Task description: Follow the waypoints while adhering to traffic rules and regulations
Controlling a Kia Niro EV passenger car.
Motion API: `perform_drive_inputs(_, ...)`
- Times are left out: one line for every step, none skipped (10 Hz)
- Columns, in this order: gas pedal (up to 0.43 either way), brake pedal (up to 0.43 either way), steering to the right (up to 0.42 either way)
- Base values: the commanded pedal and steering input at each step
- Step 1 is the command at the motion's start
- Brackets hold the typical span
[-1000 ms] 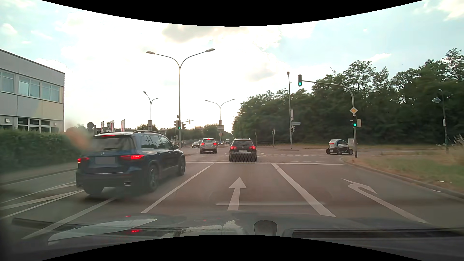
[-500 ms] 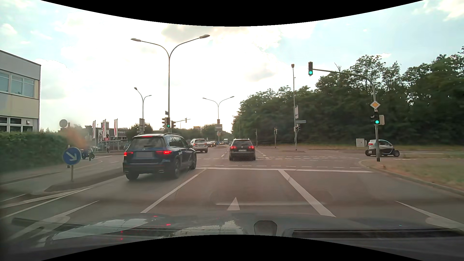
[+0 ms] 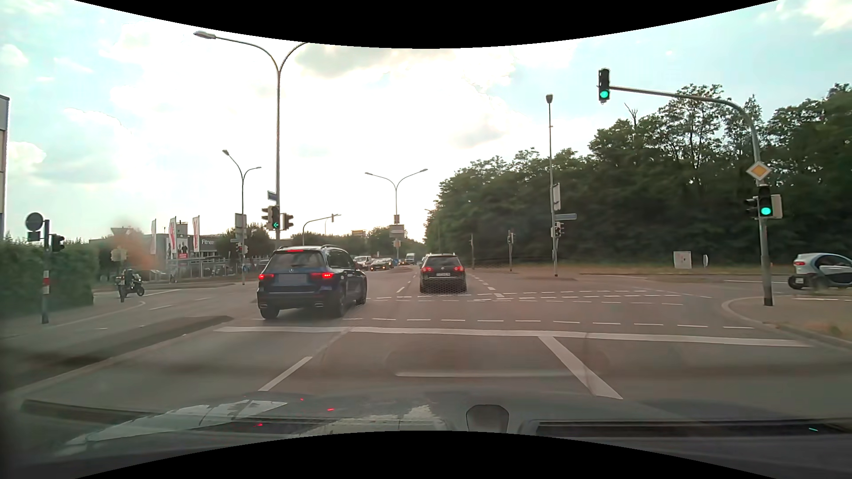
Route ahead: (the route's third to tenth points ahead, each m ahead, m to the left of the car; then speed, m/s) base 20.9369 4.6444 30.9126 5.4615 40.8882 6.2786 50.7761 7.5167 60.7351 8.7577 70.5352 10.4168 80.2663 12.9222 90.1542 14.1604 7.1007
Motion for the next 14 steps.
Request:
perform_drive_inputs(0.28,0.0,0.0)
perform_drive_inputs(0.26,0.0,0.0)
perform_drive_inputs(0.248,0.0,0.0)
perform_drive_inputs(0.24,0.0,-0.001)
perform_drive_inputs(0.209,0.0,-0.003)
perform_drive_inputs(0.189,0.0,-0.004)
perform_drive_inputs(0.177,0.0,-0.004)
perform_drive_inputs(0.169,0.0,-0.004)
perform_drive_inputs(0.169,0.0,-0.004)
perform_drive_inputs(0.169,0.0,-0.004)
perform_drive_inputs(0.169,0.0,-0.004)
perform_drive_inputs(0.169,0.0,-0.004)
perform_drive_inputs(0.169,0.0,-0.005)
perform_drive_inputs(0.169,0.0,-0.005)
